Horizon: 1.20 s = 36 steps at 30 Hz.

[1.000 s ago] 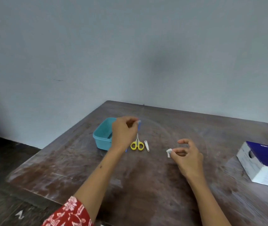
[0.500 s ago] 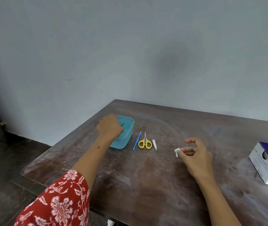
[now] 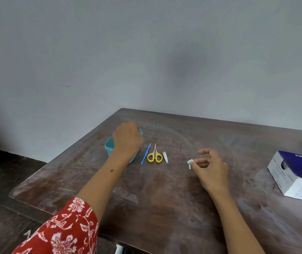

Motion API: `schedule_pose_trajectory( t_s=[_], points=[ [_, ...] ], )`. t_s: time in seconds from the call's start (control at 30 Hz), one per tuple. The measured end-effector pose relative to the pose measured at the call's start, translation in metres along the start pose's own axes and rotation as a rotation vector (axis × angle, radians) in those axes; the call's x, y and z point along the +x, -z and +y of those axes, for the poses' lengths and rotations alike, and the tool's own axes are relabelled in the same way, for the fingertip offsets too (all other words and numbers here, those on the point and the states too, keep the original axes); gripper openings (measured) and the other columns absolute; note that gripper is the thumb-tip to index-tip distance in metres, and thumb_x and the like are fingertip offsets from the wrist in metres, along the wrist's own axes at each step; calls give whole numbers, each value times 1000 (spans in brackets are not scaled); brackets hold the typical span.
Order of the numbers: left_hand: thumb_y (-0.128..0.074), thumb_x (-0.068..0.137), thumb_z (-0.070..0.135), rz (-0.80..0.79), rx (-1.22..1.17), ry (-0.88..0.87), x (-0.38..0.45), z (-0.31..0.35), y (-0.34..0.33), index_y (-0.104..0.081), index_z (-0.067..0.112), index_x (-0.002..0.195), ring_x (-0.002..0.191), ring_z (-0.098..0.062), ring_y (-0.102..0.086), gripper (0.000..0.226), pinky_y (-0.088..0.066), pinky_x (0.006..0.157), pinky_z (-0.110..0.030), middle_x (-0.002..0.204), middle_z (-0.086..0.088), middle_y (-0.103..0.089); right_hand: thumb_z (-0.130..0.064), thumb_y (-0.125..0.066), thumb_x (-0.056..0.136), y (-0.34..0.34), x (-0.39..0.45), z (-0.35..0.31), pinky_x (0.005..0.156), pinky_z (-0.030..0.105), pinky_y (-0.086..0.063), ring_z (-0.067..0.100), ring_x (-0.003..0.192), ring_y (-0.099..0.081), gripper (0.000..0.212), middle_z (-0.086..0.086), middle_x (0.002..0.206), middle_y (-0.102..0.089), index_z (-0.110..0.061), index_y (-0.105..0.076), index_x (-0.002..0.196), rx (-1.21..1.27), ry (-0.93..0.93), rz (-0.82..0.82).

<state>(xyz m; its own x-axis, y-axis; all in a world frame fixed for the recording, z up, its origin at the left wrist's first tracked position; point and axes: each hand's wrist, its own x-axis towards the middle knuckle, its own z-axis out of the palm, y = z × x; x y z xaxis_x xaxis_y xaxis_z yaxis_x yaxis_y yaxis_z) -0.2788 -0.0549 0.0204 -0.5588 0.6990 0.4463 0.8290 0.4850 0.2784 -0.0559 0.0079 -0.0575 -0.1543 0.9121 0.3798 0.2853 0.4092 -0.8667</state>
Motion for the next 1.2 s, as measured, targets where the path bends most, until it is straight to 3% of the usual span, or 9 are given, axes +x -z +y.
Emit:
schedule_pose_trajectory(
  t_s=[0.1,0.3,0.67,0.73,0.8,0.9,0.97,1.03,1.2],
  points=[
    [-54,81,23,-98,-80,-92,-14,26,-22,-69,7,84,86,-32,-61,22,-46,66,-34,85,-13,-67,-15,-79,72,0,0,-2,55,3,-42,-5,60,-62,30,-10,65,-68,-24,-57,90,5,11,16],
    [-54,86,44,-123,117,-223,-30,43,-69,-64,7,92,109,-29,-46,39,-37,89,-40,113,-10,-58,-17,-78,74,1,-1,-3,55,2,-43,-6,64,-62,29,-9,68,-67,-25,-56,92,18,38,35],
    [-54,85,32,-135,20,-221,-47,62,-73,-68,12,84,106,-26,-43,24,-29,90,-40,102,-4,-58,-17,-76,76,-1,-1,0,56,4,-44,-4,63,-62,27,-10,70,-67,-28,-56,89,25,42,64],
    [-56,86,30,-123,-116,-280,-50,67,-74,-71,15,93,103,-26,-48,23,-33,91,-36,102,-6,-61,-13,-75,77,-2,1,1,58,4,-46,-3,65,-63,23,-11,71,-68,-26,-59,87,51,45,96],
    [-60,86,23,-133,-458,-262,-52,74,-74,-72,12,100,92,-21,-59,21,-43,84,-26,96,-8,-68,-6,-73,78,-1,4,2,63,8,-48,-2,69,-65,22,-6,75,-70,-23,-62,87,133,13,139],
    [-62,86,9,-291,-1070,66,-56,90,-76,-69,-3,100,67,-16,-65,19,-57,69,-26,81,-11,-69,0,-67,82,1,8,2,65,21,-55,7,70,-66,22,5,82,-71,-19,-65,93,377,-133,179],
    [-60,86,0,-377,-1368,305,-59,101,-79,-65,-10,99,63,-15,-61,18,-58,61,-21,77,-13,-64,4,-64,84,1,10,2,57,19,-54,11,70,-66,24,7,84,-70,-18,-65,94,555,-235,206],
    [-59,85,-5,-401,-1509,406,-63,108,-80,-63,-10,99,64,-17,-60,15,-57,58,-17,75,-12,-61,5,-62,85,1,12,1,56,18,-55,15,71,-65,23,8,86,-69,-14,-66,96,648,-296,239],
    [-59,84,-9,-430,-1632,424,-73,109,-84,-63,-4,94,70,-16,-61,13,-57,62,-17,78,-10,-63,7,-59,87,0,15,-1,58,17,-55,14,72,-64,14,6,84,-66,-5,-66,91,764,-385,247]
  ],
)
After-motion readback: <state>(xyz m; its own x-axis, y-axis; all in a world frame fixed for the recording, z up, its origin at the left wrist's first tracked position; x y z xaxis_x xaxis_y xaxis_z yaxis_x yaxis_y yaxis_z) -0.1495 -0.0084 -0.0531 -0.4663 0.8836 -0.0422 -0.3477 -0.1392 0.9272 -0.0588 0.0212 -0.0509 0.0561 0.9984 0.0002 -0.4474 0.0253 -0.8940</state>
